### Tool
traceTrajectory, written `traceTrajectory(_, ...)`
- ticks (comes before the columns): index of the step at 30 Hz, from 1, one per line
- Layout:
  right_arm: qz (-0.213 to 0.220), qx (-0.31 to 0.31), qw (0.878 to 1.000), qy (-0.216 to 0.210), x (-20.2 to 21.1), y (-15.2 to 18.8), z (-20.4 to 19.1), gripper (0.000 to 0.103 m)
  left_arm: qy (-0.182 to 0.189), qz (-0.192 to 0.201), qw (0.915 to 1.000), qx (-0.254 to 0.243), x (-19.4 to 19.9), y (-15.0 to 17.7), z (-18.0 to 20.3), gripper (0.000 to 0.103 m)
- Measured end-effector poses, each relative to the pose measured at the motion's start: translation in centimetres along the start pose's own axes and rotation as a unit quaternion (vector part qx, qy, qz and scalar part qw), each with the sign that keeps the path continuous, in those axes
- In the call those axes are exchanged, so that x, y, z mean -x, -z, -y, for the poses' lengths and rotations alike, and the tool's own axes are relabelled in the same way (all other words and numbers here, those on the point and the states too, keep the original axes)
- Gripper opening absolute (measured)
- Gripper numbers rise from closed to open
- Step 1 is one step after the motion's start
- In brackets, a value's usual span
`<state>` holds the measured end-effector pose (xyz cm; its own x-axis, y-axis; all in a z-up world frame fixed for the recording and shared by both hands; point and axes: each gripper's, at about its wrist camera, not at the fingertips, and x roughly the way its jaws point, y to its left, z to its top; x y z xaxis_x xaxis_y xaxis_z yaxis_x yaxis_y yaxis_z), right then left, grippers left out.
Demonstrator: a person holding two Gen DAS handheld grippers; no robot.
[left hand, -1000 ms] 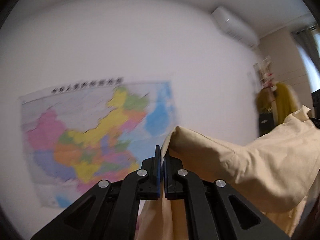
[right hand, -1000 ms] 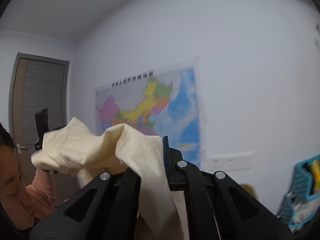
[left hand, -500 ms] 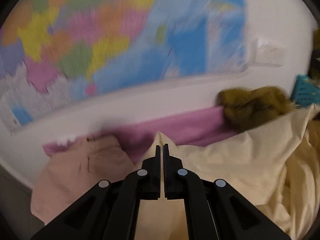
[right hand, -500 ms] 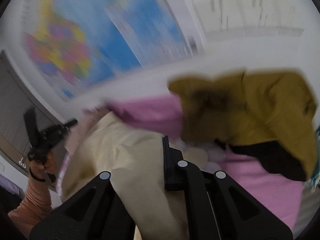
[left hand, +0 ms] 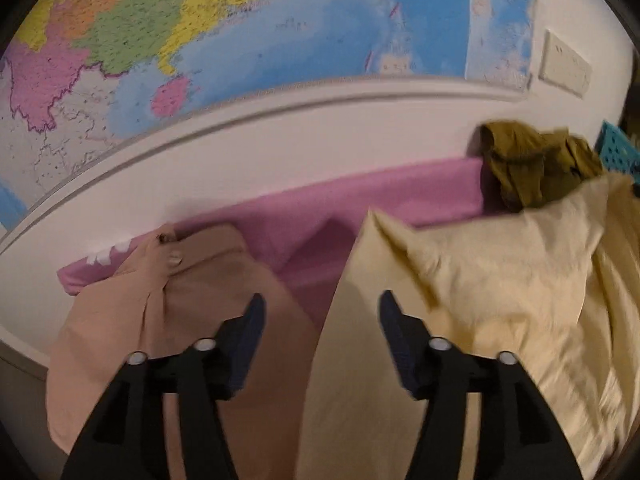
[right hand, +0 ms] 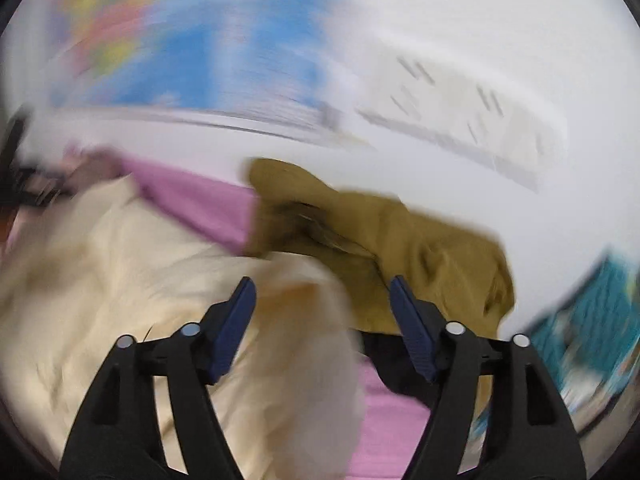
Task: Fold large clothes
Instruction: 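Lower the shirt onto the bed and open both grippers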
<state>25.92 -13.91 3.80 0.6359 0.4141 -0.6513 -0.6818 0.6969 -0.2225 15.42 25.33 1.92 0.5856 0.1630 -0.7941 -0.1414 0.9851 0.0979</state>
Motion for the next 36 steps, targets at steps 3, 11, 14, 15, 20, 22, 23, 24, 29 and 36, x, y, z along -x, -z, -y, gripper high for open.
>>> traceTrajectory(3, 0.010, 0.126, 0.992, -0.029, 0.5, 0.7, -6.2, 0.077, 0.020, -0.011, 0.9996, -0.019, 0.3, 1.3, 0.2, 0.064)
traceTrajectory(11, -0.054, 0.320, 0.945, 0.036, -10.0, 3.1, -14.4, 0.051, 0.036, -0.046, 0.9963, -0.063, -1.0, 3.7, 1.8, 0.068)
traceTrajectory(14, -0.075, 0.222, 0.971, -0.044, -11.5, 0.2, -12.4, 0.018, 0.031, -0.055, 0.9956, -0.069, -1.7, 3.9, 1.8, 0.043)
traceTrajectory(15, -0.064, 0.174, 0.980, -0.068, -11.4, -1.2, -11.0, 0.017, 0.027, -0.056, 0.9959, -0.066, -1.9, 3.8, 1.6, 0.032)
traceTrajectory(20, -0.013, -0.058, 0.990, -0.130, -12.9, -8.2, -2.9, 0.015, 0.017, -0.024, 0.9994, -0.020, -1.4, 2.0, -0.5, 0.018)
traceTrajectory(22, -0.023, -0.101, 0.987, -0.124, -15.7, -9.4, -1.5, 0.015, 0.002, -0.015, 0.9998, -0.011, -1.3, 1.4, -0.9, 0.020)
traceTrajectory(23, -0.031, -0.112, 0.986, -0.119, -16.7, -9.4, -1.4, 0.017, 0.000, -0.016, 0.9999, -0.004, -1.5, 1.0, -1.1, 0.022)
traceTrajectory(24, -0.042, -0.128, 0.984, -0.113, -18.0, -9.4, -1.3, 0.019, 0.001, -0.017, 0.9998, 0.004, -1.6, 0.8, -1.2, 0.029)
traceTrajectory(29, -0.052, -0.155, 0.981, -0.101, -18.9, -8.6, -1.3, 0.047, -0.020, -0.025, 0.9994, 0.013, -1.8, 0.8, -1.1, 0.054)
traceTrajectory(36, 0.012, -0.125, 0.985, -0.119, -4.3, -3.2, 0.9, 0.076, 0.020, 0.004, 0.9998, 0.005, 2.1, 3.0, -1.4, 0.068)
